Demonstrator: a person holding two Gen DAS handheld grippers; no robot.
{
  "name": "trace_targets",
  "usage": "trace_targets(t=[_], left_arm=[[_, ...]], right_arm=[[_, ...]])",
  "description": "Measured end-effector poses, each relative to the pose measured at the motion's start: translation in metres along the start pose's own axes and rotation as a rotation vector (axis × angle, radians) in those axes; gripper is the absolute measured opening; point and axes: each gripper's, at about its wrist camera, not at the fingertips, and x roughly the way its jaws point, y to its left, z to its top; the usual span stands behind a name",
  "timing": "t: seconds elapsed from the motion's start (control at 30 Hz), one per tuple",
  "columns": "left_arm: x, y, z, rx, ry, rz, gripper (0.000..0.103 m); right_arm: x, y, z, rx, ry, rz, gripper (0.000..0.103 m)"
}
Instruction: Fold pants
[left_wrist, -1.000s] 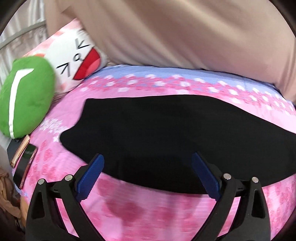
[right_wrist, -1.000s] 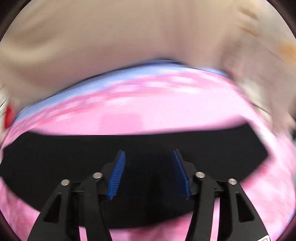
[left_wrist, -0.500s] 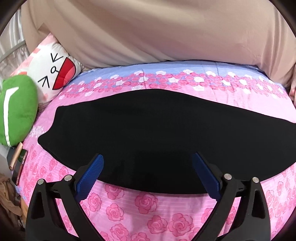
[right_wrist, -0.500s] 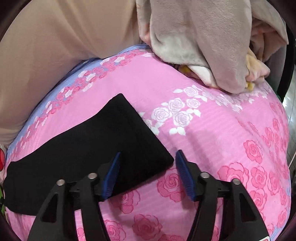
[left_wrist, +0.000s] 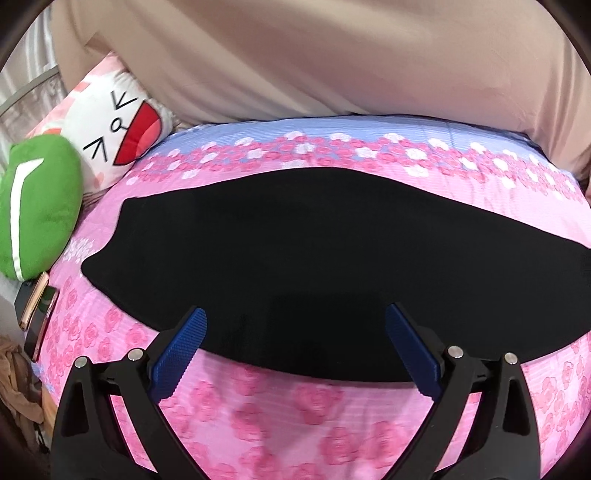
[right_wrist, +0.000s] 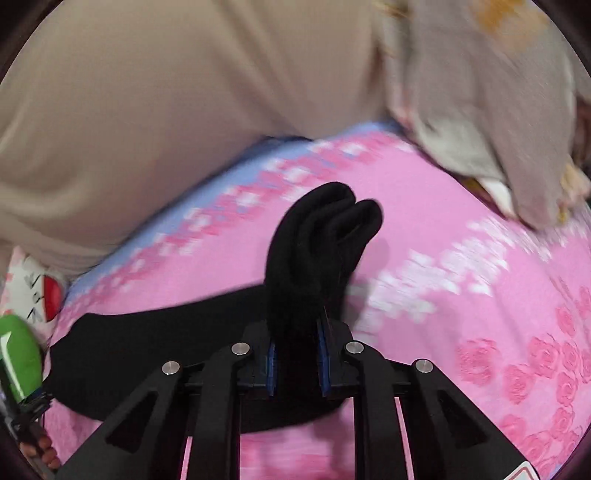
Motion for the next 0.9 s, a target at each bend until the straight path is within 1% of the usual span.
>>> trace_targets(t=[0.03,0.07,0.1,0.13,0.23,0.27,0.33,0.37,0.4,0.43,0.5,0.53,0.57,0.6,0.63,0.67,0.7,0.73,0.77,0.8,0.83,0.87,0.9], left_arm=[[0.001,0.007,-0.001,-0.01,0.001,0.001,0.095],[0.002,0.017,-0.002,-0.025,0.004,0.003,0.095],[0.004,0.026,-0.004,-0.039,0.007,0.003,0.095],[0.005,0.04,-0.006,-0.056,0.012,0.002,0.095],[0.008,0.074,-0.013,-0.096,0.02,0.008,0.095],[0.008,0.084,-0.015,-0.105,0.023,0.013,0.095],[0.009,0.107,-0.021,-0.122,0.026,0.033,0.095],[0.01,0.117,-0.024,-0.13,0.027,0.045,0.095],[0.011,0.129,-0.028,-0.142,0.033,0.055,0.095],[0.012,0.136,-0.03,-0.149,0.036,0.057,0.095],[0.014,0.154,-0.036,-0.171,0.045,0.063,0.095],[0.016,0.162,-0.039,-0.181,0.05,0.063,0.095],[0.017,0.17,-0.041,-0.193,0.053,0.068,0.095],[0.018,0.179,-0.044,-0.21,0.057,0.074,0.095],[0.019,0.184,-0.045,-0.219,0.058,0.074,0.095],[0.02,0.19,-0.047,-0.231,0.061,0.077,0.095],[0.021,0.194,-0.048,-0.24,0.062,0.079,0.095],[0.023,0.199,-0.049,-0.253,0.062,0.078,0.095],[0.024,0.201,-0.049,-0.261,0.063,0.075,0.095],[0.027,0.202,-0.049,-0.27,0.066,0.071,0.095],[0.028,0.202,-0.049,-0.273,0.067,0.067,0.095],[0.029,0.2,-0.048,-0.273,0.067,0.058,0.095],[0.03,0.199,-0.046,-0.274,0.065,0.052,0.095]], right_arm=[[-0.003,0.022,0.003,-0.033,-0.007,0.025,0.016],[-0.005,0.055,0.005,-0.077,-0.009,0.073,0.016],[-0.005,0.078,0.007,-0.104,-0.006,0.103,0.016],[-0.001,0.116,0.006,-0.155,0.001,0.147,0.016],[0.013,0.192,-0.003,-0.25,0.034,0.239,0.017],[0.021,0.223,-0.011,-0.291,0.052,0.271,0.017],[0.038,0.27,-0.028,-0.355,0.096,0.312,0.017],[0.051,0.299,-0.043,-0.397,0.128,0.335,0.017],[0.061,0.317,-0.056,-0.428,0.157,0.347,0.018],[0.072,0.334,-0.07,-0.463,0.188,0.347,0.019],[0.101,0.361,-0.105,-0.531,0.267,0.318,0.024],[0.113,0.369,-0.119,-0.557,0.302,0.303,0.026],[0.121,0.371,-0.133,-0.58,0.316,0.26,0.027],[0.118,0.371,-0.137,-0.587,0.306,0.25,0.029],[0.109,0.371,-0.137,-0.583,0.29,0.253,0.036],[0.095,0.367,-0.132,-0.559,0.277,0.273,0.039],[0.077,0.357,-0.123,-0.519,0.247,0.304,0.044],[0.064,0.347,-0.116,-0.491,0.222,0.319,0.053],[0.043,0.328,-0.104,-0.457,0.176,0.313,0.059],[0.029,0.312,-0.095,-0.432,0.139,0.283,0.069],[0.014,0.287,-0.085,-0.403,0.095,0.221,0.071],[0.011,0.273,-0.08,-0.389,0.081,0.187,0.071],[0.004,0.248,-0.075,-0.359,0.07,0.138,0.071]])
